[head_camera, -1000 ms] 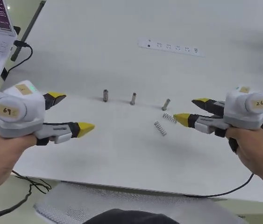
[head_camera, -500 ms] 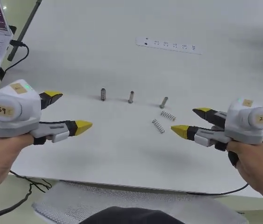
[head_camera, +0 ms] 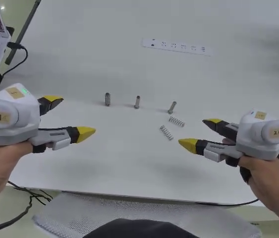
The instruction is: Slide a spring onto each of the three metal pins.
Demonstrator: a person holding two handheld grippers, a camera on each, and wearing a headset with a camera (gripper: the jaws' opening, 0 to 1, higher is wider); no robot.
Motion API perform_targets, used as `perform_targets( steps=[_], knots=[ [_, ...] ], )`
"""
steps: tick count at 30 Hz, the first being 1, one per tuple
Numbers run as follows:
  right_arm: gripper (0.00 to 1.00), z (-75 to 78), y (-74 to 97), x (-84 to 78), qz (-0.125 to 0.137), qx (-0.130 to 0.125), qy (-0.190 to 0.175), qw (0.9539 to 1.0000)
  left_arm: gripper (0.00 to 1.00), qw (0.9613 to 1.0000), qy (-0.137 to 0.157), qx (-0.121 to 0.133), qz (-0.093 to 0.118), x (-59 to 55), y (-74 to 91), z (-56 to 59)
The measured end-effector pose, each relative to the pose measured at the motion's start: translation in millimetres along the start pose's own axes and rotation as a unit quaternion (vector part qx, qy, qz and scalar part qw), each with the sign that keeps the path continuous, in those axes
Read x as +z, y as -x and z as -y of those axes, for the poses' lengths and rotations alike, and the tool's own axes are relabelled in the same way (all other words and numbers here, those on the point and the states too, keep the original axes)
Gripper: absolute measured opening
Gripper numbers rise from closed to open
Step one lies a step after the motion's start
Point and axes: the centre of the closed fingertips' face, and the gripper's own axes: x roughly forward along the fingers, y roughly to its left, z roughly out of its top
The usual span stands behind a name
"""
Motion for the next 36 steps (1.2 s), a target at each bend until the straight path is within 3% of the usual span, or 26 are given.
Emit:
perform_targets(
  steps=[10,17,24,31,36],
  knots=[
    [0.61,-1.5,2.0,-4.2,-0.006,0.001,0.002,1.0,0.65,0.9994,-0.02,-0.025,-0.009,5.4,-14.3,11.4],
    [0.62,2.5,6.3,-5.3,0.0,-0.005,-0.004,1.0,0.65,0.9968,-0.05,-0.058,-0.022,10.8,-31.0,23.7],
    [0.62,2.2,9.2,-9.3,-0.003,-0.006,-0.008,0.9999,0.65,0.9923,-0.081,-0.088,-0.031,17.1,-47.2,37.7],
    [0.62,-0.9,7.5,-11.6,-0.005,-0.004,-0.01,0.9999,0.65,0.9888,-0.094,-0.11,-0.037,19.2,-61.4,46.1],
    [0.61,-3.5,7.1,-11.0,-0.006,-0.004,-0.011,0.9999,0.65,0.983,-0.114,-0.137,-0.045,20.2,-75.9,59.0]
  ],
)
